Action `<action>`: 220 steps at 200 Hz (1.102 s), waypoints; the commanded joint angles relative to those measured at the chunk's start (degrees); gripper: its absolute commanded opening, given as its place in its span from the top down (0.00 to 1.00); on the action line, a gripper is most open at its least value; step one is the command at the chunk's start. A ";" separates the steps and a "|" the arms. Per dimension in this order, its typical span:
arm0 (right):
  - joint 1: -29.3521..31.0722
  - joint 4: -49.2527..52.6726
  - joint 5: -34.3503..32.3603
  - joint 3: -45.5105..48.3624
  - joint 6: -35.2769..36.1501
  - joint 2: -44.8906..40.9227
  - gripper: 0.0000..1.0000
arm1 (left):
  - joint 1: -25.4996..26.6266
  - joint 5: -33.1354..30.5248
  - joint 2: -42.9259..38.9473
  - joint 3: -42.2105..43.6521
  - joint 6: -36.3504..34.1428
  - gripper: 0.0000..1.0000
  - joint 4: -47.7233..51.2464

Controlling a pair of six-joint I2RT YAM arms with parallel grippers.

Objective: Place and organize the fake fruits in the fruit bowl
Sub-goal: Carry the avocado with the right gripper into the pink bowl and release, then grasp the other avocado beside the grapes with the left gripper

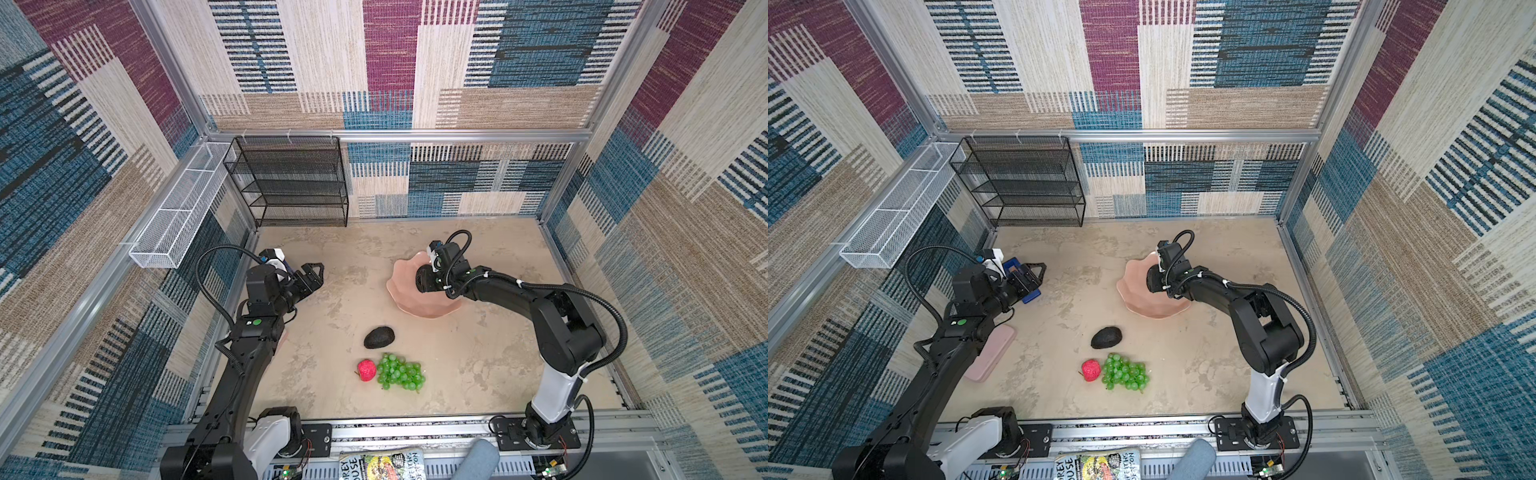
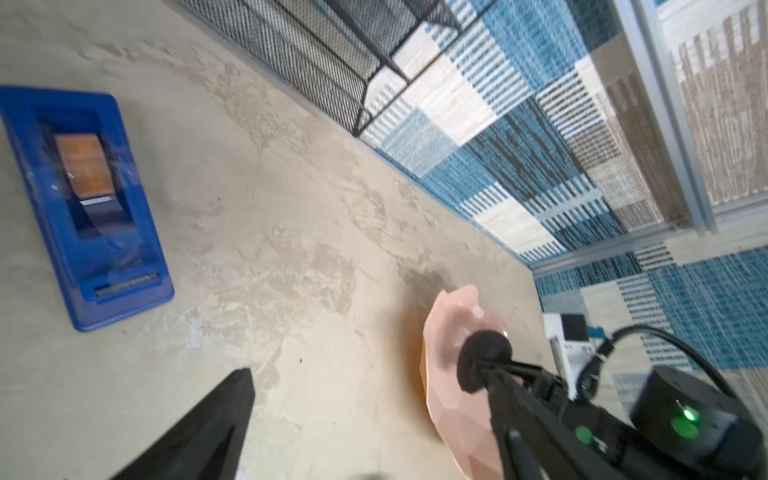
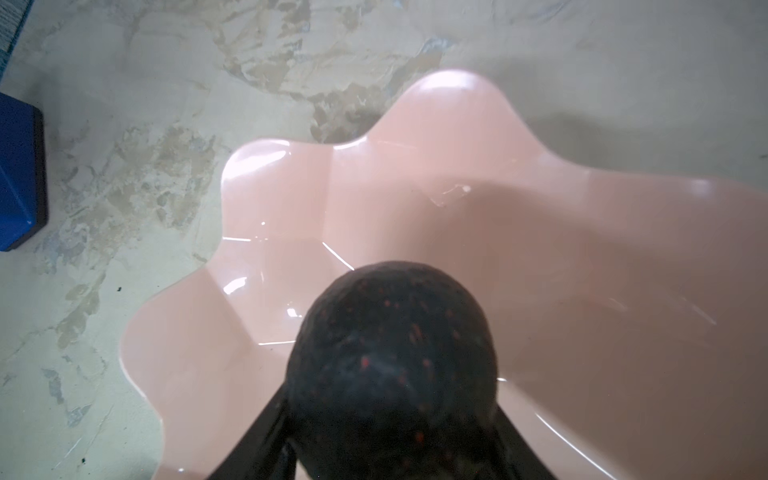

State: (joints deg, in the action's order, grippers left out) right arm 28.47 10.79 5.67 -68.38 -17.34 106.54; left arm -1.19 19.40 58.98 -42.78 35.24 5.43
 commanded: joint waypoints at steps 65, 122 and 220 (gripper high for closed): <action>-1.70 -3.85 2.48 -1.21 0.64 0.50 0.28 | 15.27 -2.03 3.07 -1.72 -11.13 0.09 12.70; -5.07 -5.69 0.27 3.10 1.11 -14.61 0.04 | 25.27 -6.53 7.94 -4.50 -17.25 0.10 18.47; -6.91 -11.62 0.11 14.71 0.74 -29.25 0.00 | 40.85 -19.33 14.74 -7.71 -25.45 0.10 24.01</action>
State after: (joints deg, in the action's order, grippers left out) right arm 21.71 2.50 6.00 -54.30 -16.27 78.63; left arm 38.11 3.09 71.42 -48.97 13.54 28.14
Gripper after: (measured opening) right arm 0.995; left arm 0.905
